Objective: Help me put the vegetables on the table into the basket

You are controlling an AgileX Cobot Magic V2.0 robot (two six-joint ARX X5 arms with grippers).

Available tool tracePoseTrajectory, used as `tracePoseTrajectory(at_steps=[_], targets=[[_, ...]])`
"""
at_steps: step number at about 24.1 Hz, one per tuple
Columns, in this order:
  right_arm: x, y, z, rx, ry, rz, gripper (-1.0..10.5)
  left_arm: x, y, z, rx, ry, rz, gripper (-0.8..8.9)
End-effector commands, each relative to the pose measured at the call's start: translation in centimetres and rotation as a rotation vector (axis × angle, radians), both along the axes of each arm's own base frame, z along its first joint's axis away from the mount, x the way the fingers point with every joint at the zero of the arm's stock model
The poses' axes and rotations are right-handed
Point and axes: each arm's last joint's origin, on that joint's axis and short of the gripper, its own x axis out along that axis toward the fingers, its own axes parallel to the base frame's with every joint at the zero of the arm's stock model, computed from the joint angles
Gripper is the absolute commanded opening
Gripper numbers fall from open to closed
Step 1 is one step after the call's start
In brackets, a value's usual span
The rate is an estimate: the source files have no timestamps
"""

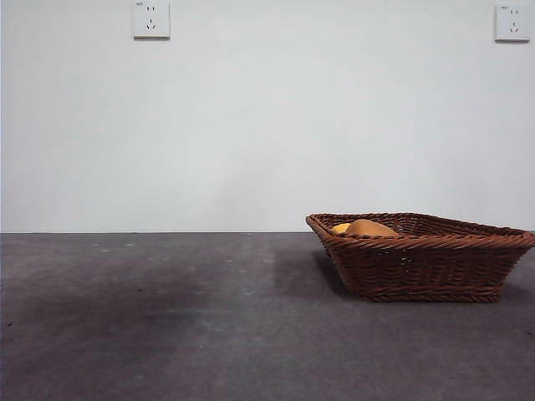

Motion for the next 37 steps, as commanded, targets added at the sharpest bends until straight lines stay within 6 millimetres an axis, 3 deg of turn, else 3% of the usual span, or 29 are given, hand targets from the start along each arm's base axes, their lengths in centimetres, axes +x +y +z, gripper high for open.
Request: tracePoseTrajectory(at_steps=[1, 10, 12, 15, 21, 25, 27, 29, 32, 35, 37], targets=[[1.3, -0.1, -0.4, 0.01, 0.065, -0.007, 0.0, 0.3, -0.6, -0.3, 0.022, 0.006, -0.006, -0.04], [7.1, -0.5, -1.6, 0.02, 0.223, -0.008, 0.0, 1.3, -1.8, -0.9, 0.067, 0.034, 0.004, -0.04], [9.3, -0.6, -2.3, 0.023, 0.283, -0.009, 0.0, 1.6, -1.6, -0.9, 0.091, 0.016, -0.013, -0.04], [12.7, -0.8, -3.8, 0.029, 0.381, -0.009, 0.0, 2.7, -0.5, -0.2, 0.071, -0.075, 0.006, -0.04], [18.6, -1.2, -7.3, 0.04, 0.564, -0.01, 0.0, 5.6, 2.2, 3.3, -0.214, -0.381, -0.104, -0.04], [21.1, -1.4, -9.2, 0.039, 0.646, -0.016, 0.0, 6.4, 4.9, 2.9, -0.227, -0.406, -0.038, -0.04], [21.9, -1.5, -9.8, 0.027, 0.672, -0.028, 0.0, 6.6, 6.2, 0.8, -0.214, -0.444, 0.052, -0.04], [22.5, -1.6, -10.0, 0.026, 0.65, -0.028, 0.0, 7.0, 7.2, -2.9, -0.215, -0.518, 0.115, -0.04], [23.5, -1.6, -9.6, 0.02, 0.537, -0.029, 0.0, 7.0, 8.2, -10.5, -0.279, -0.62, 0.223, -0.04], [24.7, -1.7, -8.8, 0.012, 0.387, -0.03, 0.0, 5.8, 9.0, -18.3, -0.403, -0.595, 0.352, -0.04], [25.5, -1.8, -8.1, 0.007, 0.283, -0.031, 0.0, 4.8, 9.3, -22.0, -0.423, -0.555, 0.462, -0.04]])
